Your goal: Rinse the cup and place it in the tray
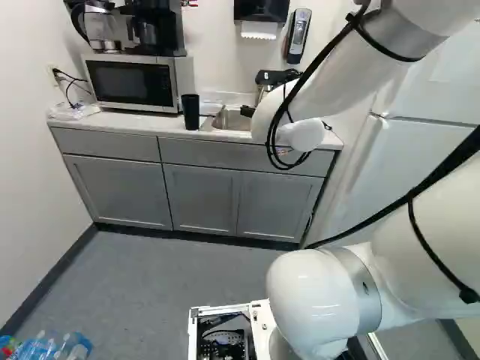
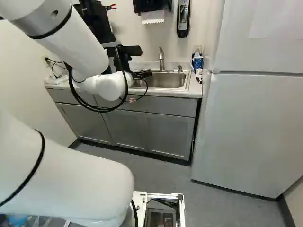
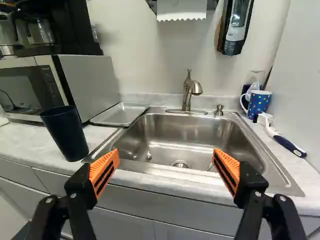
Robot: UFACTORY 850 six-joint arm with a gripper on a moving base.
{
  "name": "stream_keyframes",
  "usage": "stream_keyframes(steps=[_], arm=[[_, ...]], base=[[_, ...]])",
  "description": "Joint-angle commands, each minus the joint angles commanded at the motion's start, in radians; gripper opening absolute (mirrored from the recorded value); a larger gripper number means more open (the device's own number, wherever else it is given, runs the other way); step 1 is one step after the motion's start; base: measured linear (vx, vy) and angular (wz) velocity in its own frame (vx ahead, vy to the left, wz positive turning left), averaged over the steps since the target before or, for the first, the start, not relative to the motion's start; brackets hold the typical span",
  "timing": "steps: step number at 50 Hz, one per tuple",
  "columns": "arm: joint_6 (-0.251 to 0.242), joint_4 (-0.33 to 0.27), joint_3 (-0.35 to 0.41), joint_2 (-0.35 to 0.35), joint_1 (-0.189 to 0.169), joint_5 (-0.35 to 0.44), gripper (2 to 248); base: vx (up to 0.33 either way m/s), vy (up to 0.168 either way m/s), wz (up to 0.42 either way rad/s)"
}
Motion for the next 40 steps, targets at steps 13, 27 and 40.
stream_keyframes(steps=[13, 27, 40], arm=[[0.0, 0.0, -0.031, -0.003, 0.0, -0.026, 247], [0.0, 0.0, -0.065, -0.008, 0.0, -0.055, 247], [0.0, 0.0, -0.098, -0.014, 0.0, -0.081, 247]], base=[[0.0, 0.0, 0.0], [0.0, 0.0, 0.0], [0.0, 0.0, 0.0]])
